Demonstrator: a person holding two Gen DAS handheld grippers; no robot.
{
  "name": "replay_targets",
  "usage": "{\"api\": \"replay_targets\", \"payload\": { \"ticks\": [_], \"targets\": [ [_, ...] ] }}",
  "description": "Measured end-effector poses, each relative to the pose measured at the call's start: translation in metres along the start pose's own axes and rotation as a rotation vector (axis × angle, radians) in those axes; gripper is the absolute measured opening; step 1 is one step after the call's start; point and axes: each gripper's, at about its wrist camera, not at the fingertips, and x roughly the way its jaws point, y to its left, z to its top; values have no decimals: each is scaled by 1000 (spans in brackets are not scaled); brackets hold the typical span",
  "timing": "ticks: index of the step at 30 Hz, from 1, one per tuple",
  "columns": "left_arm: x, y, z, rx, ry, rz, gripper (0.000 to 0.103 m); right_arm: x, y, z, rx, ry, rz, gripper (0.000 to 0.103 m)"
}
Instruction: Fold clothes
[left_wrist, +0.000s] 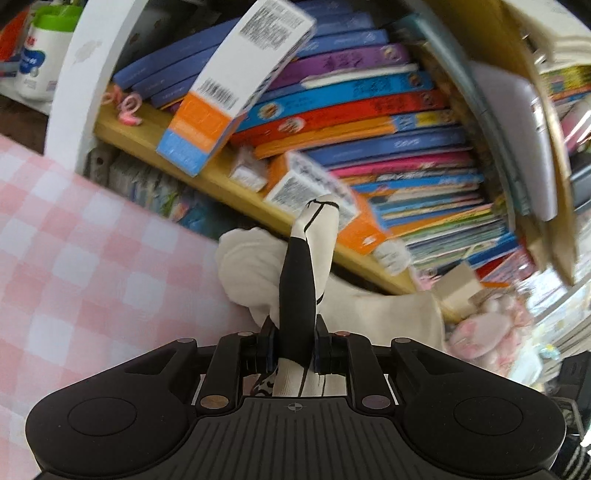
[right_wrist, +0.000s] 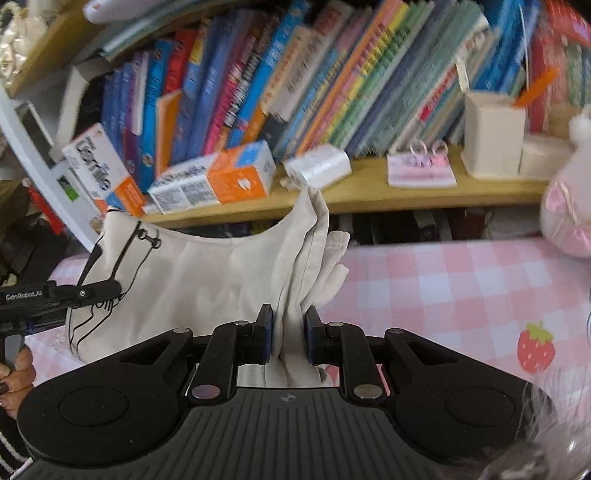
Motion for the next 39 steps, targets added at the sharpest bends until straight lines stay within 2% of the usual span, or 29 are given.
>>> {"api": "replay_targets", "payload": {
  "ticks": [3, 5, 9, 11, 15, 19, 21, 24, 29, 36, 39],
  "targets": [
    [-1, 9, -2, -44, -4, 28, 26, 4, -14, -6, 92, 13, 11, 19],
    [-6, 13, -2, -67, -22, 50, 31, 3, -23, -8, 156, 11, 20, 25],
    [-20, 17, -3, -81, -65, 104, 47, -8, -29, -13, 190, -6, -29, 37],
    [-28, 14, -4, -65, -80, 126, 48, -16, -28, -15, 184, -23, -50, 38],
    [-45, 2, -15, -6, -86, 168, 50, -31, -19, -23, 124, -37, -107, 40],
    [-66, -16, -37, 53, -92, 199, 66, -49, -6, -39, 97, -50, -135, 48],
    [-76, -27, -51, 88, -97, 216, 70, -59, 2, -49, 86, -60, -142, 49],
    [-90, -44, -78, 152, -106, 255, 74, -76, 14, -69, 54, -80, -151, 59],
    [-113, -72, -121, 260, -120, 319, 78, -102, 30, -103, -38, -100, -174, 65],
    [-135, -91, -164, 282, -131, 361, 79, -135, 46, -151, -110, -121, -168, 70],
    [-139, -97, -177, 302, -132, 384, 80, -145, 51, -169, -125, -125, -175, 76]
  ]
}}
